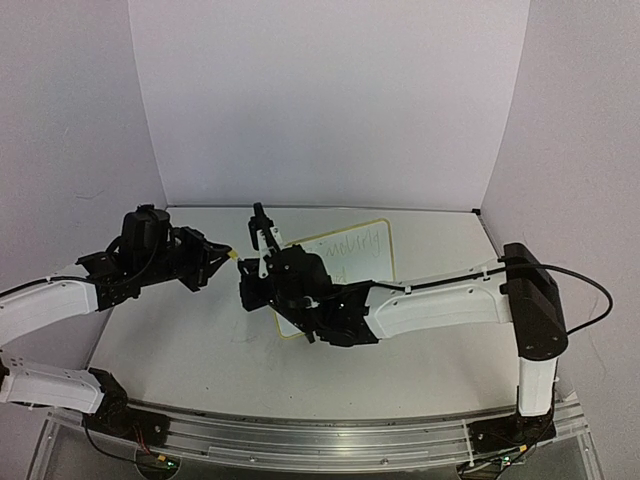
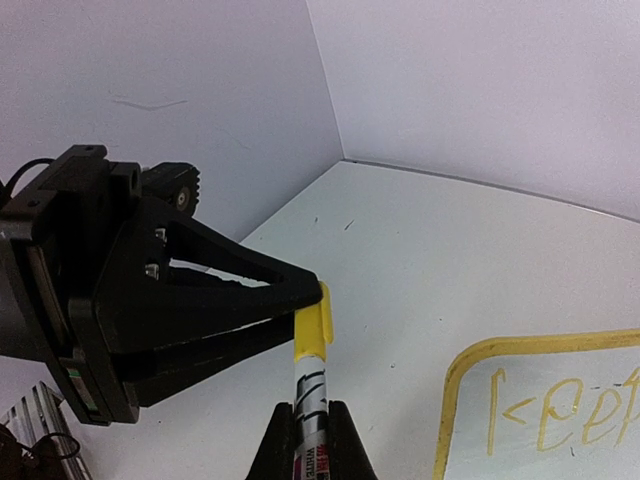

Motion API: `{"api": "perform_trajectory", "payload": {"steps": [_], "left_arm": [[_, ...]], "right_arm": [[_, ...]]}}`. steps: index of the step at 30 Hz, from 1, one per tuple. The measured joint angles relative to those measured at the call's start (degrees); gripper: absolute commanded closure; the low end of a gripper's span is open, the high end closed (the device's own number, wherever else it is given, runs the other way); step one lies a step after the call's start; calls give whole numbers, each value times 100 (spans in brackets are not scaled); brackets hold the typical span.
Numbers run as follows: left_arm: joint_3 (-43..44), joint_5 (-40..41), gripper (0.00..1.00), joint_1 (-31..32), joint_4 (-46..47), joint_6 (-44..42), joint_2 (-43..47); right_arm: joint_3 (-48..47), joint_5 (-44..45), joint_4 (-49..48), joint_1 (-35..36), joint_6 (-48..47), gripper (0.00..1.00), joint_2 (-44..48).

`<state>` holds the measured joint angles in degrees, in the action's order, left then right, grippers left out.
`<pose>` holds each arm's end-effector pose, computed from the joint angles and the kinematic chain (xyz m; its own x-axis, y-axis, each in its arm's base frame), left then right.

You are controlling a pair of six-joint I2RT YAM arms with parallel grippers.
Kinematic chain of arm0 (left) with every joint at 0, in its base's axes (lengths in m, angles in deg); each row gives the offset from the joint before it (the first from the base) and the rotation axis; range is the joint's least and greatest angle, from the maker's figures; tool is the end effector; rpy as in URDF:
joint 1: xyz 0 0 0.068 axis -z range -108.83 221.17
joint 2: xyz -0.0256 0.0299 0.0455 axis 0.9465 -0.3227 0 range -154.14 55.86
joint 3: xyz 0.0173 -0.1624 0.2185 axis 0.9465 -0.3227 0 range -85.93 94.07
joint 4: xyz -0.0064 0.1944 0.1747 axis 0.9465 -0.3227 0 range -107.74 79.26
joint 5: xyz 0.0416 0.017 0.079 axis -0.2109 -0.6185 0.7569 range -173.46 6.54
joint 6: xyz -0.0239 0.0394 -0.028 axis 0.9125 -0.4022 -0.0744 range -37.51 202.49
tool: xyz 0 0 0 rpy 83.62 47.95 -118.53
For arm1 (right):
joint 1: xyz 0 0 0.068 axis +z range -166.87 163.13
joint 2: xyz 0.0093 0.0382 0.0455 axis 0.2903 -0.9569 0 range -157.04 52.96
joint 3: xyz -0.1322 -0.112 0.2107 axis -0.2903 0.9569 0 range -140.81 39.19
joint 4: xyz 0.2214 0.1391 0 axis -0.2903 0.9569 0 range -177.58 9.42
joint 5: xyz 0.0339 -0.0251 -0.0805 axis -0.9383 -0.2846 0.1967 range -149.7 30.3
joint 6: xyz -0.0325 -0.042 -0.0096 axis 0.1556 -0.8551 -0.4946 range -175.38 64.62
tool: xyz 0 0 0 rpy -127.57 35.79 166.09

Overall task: Write a sentence on the whiteboard
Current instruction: Insert the whiteboard marker without the cap into the pen cap.

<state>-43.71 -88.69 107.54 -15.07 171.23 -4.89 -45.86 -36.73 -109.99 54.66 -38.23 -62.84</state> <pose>0.1939 -0.1469 0.2804 -0.6648 -0.7468 0.0151 -0.2983 0.2469 -0.9220 0.1657 0.4525 0.2620 -0.2653 0.0625 -0.9621 -0.7041 0.6692 0.2376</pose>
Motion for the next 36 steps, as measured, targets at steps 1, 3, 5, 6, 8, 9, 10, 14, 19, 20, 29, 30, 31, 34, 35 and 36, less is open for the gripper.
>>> {"api": "perform_trajectory", "payload": {"steps": [1, 3, 5, 6, 8, 9, 10, 14, 19, 20, 29, 30, 31, 34, 35, 36], "left_arm": [[0, 33, 100, -12, 0, -6, 0], [-1, 95, 100, -29, 1, -24, 0], [-2, 154, 100, -44, 16, -37, 0], [-3, 192, 100, -46, 30, -43, 0], [-4, 262, 100, -58, 45, -51, 0], [-6, 291, 100, -67, 47, -56, 0], [-11, 321, 100, -77, 52, -66, 4], [-84, 456, 100, -113, 103, -87, 63], [-140, 643, 100, -147, 162, -93, 79], [-144, 663, 100, -159, 164, -96, 79], [-146, 835, 99, -206, 187, -173, 84], [-146, 844, 96, -206, 184, -179, 93], [-149, 852, 87, -206, 178, -190, 107], [-153, 716, 56, -201, 127, -377, 180], [-143, 550, 48, -131, 110, -443, 220], [-120, 381, 40, -41, 72, -592, 268]], "right_arm": [[-55, 9, 6, -2, -19, 100, -42], [-171, 27, 35, -10, -51, 100, -123], [-266, 37, 66, -19, -64, 100, -188], [-314, 41, 73, -24, -66, 100, -219], [-413, 39, 87, -36, -71, 100, -282], [-461, 37, 98, -44, -73, 100, -316], [-522, 30, 112, -48, -76, 100, -361], [-751, 12, 180, -56, -76, 100, -522], [-1024, -33, 255, -87, -59, 100, -712], [-1069, -47, 269, -91, -56, 100, -748], [-1370, -179, 403, -146, -43, 100, -908], [-1371, -193, 404, -148, -43, 100, -907], [-1366, -211, 392, -150, -44, 100, -905], [-1170, -312, 238, -163, -66, 100, -804], [-1013, -365, 204, -195, -80, 100, -718], [-839, -410, 191, -236, -100, 100, -620]]}}
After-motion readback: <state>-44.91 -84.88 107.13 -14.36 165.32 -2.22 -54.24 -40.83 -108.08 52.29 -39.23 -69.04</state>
